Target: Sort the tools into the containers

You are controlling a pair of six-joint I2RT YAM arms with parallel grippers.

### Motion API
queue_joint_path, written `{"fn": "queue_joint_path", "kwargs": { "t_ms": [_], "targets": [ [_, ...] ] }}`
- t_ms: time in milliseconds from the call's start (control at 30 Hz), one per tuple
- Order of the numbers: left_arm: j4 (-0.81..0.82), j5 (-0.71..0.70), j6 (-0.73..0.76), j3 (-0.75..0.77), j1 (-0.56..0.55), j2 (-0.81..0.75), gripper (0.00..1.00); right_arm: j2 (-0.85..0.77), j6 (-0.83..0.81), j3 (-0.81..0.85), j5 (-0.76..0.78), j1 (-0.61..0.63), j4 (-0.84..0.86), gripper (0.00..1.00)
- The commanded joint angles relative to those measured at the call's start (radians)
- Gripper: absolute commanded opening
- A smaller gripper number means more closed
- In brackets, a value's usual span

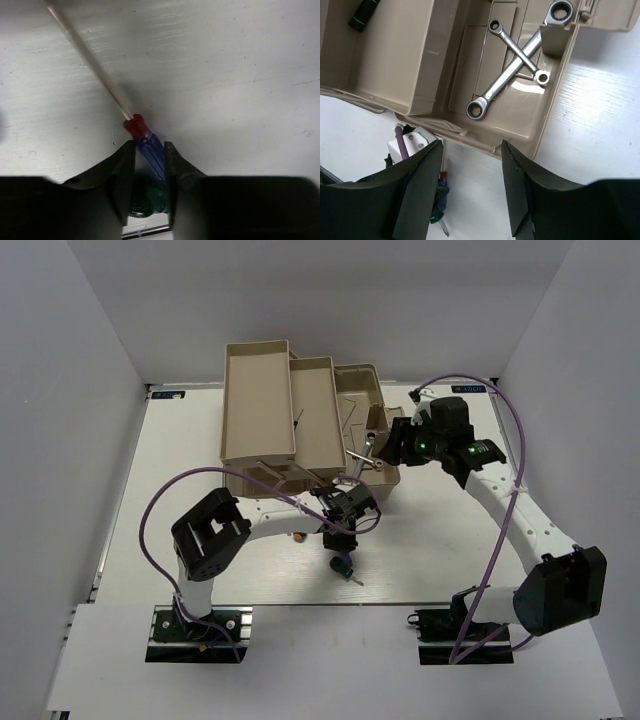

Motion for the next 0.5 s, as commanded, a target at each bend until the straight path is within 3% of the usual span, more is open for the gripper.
{"fn": "queue_joint_path", "kwargs": {
  "t_ms": [0,67,200,233,267,333,467],
  "targets": [
    [-0.042,0.013,-0.01,0.003,0.0,0.032,0.37,-0.057,0.031,-0.03,-0.055,-0.023,0.027,0.57],
    [-0.042,0.013,-0.01,0.003,0.0,0.032,0.24,-0.065,0.028,-0.043,-0.063,-0.031,0.026,0.57],
    [-0.051,0.013,0.031,0.041,-0.018,0.054,0.09,-0.077,0.018,-0.058,-0.094,-0.062,0.003,0.58],
    [-0.051,0.013,0.042,0.054,-0.018,0.054,0.06,-0.083,-0.007,-0.061,-0.123,-0.065,0.004,0.6],
    [-0.051,0.004,0.053,0.084,-0.018,0.045,0.02,-0.089,-0.021,-0.063,-0.144,-0.074,-0.009,0.7],
    [-0.061,-0.008,0.083,0.142,-0.018,0.034,0.0,-0.094,-0.085,-0.061,-0.234,-0.086,-0.029,0.85],
    [-0.074,-0.022,0.146,0.254,-0.018,0.016,0.0,-0.147,-0.142,-0.087,-0.313,-0.109,-0.048,0.82]
  ]
}}
